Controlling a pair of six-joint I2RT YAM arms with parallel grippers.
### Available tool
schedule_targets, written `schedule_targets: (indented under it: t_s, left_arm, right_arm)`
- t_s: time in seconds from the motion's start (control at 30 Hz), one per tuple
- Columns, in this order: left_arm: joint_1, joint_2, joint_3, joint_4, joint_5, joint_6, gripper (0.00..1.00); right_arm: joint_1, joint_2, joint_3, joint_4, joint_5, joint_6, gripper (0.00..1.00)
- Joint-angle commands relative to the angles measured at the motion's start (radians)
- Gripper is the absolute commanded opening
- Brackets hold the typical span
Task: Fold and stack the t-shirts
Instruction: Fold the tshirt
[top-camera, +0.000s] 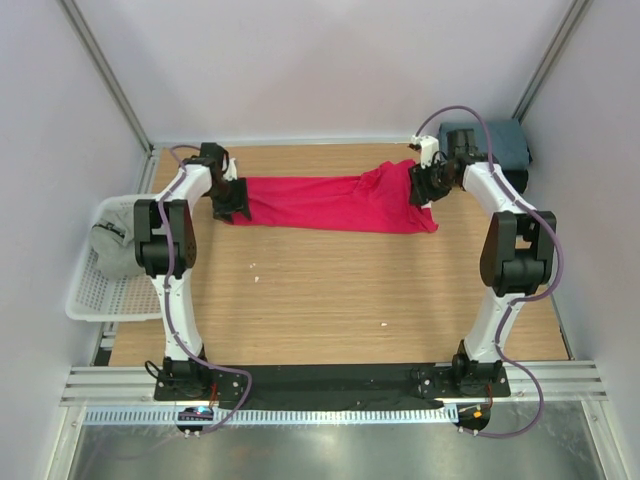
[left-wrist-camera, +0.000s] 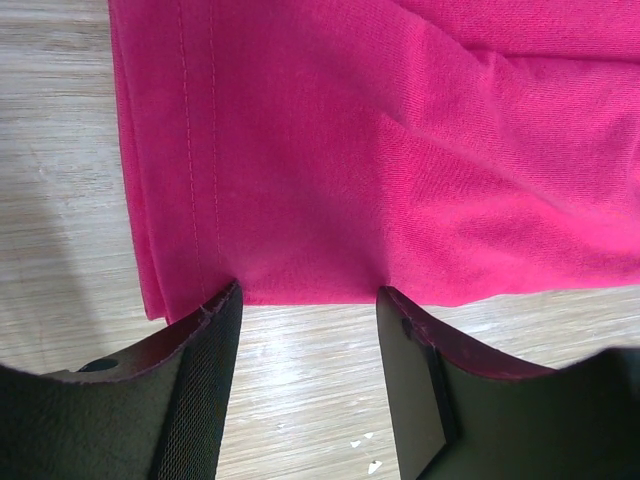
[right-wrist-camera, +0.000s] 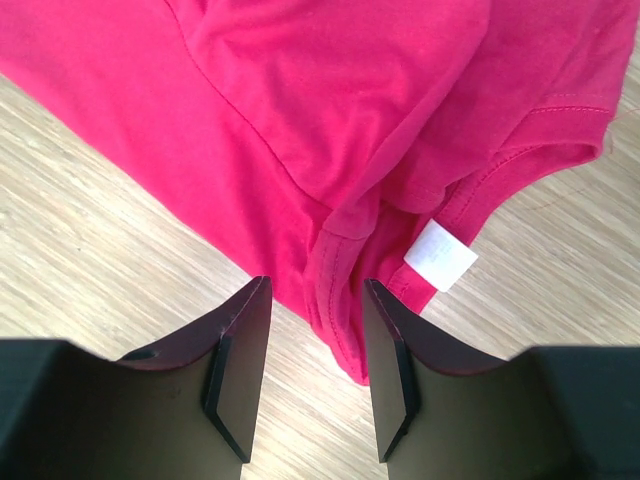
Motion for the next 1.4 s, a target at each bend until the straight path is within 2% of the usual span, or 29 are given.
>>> schedule_targets:
  t_s: [0.0,0.47,0.57,0.6,0.7,0.73,1.2,1.27,1.3,1.37]
  left_arm:
    - [0.003,0.004,0.009,0.014,-0.007,0.013,0.57]
    - [0.003,-0.01,-0.008,0.014,-0.019,0.019,0.57]
    - [0.003,-0.013,-0.013,0.013,-0.027,0.02,0.57]
    - [0.003,-0.016,-0.014,0.014,-0.027,0.02,0.56]
    - [0.004,-0.016,-0.021,0.017,-0.037,0.022,0.56]
    - [0.004,-0.016,-0.021,0.017,-0.042,0.022,0.56]
    - [0.004,-0.04,-0.045,0.02,-0.08,0.022,0.56]
    - [0.004,-0.042,-0.045,0.019,-0.08,0.022,0.56]
    - [0.003,-0.043,-0.045,0.017,-0.074,0.022,0.56]
    - [0.004,-0.057,-0.044,0.01,-0.057,0.029,0.56]
  right_arm:
    - [0.0,-0.027,0.014,-0.007,-0.048,0.012,0.48]
    - [0.003,0.098,0.048,0.03,-0.005,0.031,0.47]
    - [0.001,0.102,0.045,0.051,0.018,0.035,0.36]
    - [0.001,0.102,0.043,0.056,0.024,0.04,0.22]
    - [0.001,0.093,0.045,0.05,0.033,0.04,0.03]
    - [0.001,0.093,0.045,0.05,0.039,0.04,0.02]
    - [-0.063,0.127,0.026,0.059,0.144,0.034,0.04]
    - [-0.065,0.133,0.035,0.051,0.15,0.035,0.13]
    - [-0.065,0.142,0.038,0.042,0.154,0.035,0.22]
    - [-0.065,0.135,0.035,0.042,0.154,0.045,0.27]
